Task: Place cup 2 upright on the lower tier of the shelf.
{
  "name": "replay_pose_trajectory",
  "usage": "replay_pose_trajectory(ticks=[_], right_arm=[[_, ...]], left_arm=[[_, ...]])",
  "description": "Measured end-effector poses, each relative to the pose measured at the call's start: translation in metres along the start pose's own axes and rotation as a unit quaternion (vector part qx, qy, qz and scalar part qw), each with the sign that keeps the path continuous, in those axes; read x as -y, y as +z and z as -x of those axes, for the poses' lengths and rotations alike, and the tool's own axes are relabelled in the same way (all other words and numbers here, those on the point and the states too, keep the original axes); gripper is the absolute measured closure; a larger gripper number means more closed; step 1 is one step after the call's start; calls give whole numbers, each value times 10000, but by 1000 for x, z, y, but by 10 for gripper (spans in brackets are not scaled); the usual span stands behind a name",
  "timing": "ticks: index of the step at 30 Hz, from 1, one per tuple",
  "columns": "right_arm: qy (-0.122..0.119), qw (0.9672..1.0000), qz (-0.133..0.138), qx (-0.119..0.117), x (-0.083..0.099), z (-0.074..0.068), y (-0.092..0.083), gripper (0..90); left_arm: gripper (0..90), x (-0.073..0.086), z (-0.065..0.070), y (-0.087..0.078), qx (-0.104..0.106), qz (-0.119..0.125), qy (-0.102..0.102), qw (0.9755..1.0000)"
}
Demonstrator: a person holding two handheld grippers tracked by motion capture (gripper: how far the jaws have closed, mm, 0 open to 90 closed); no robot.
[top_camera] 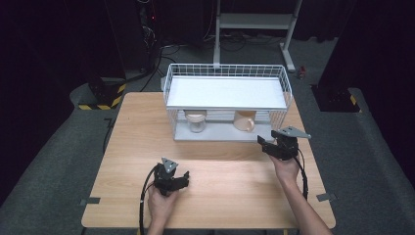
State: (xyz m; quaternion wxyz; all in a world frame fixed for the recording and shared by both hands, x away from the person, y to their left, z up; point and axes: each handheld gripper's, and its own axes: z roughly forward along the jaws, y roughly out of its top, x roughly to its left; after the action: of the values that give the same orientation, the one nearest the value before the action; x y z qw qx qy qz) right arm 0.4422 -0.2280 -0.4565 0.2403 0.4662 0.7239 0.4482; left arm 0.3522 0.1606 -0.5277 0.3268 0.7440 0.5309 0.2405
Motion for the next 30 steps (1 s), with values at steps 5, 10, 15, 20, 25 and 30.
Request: replay_pose_trajectory(ticks=[5,10,15,20,25,30], right_arm=[[12,10000,35,-26,2,1,-5,357],[27,10000,64,-59,4,2,-10,357],[61,9999,83,-120,8,2,-17,355],[53,9998,118,-170,9,2,-22,355],[56,9997,153,-208,12,1,-28,356],[76,9995,181,-233,16,1,-34,358]], left_arm=[[225,0,0,0,-2,1,-2,10000],[225,0,0,0,0,1,-4,10000],[225,0,0,0,-2,-1,-4,10000],[225,0,0,0,-2,0,-6,10000],[225,0,0,0,-3,2,-7,10000],[225,0,0,0,-2,1,-6,10000]])
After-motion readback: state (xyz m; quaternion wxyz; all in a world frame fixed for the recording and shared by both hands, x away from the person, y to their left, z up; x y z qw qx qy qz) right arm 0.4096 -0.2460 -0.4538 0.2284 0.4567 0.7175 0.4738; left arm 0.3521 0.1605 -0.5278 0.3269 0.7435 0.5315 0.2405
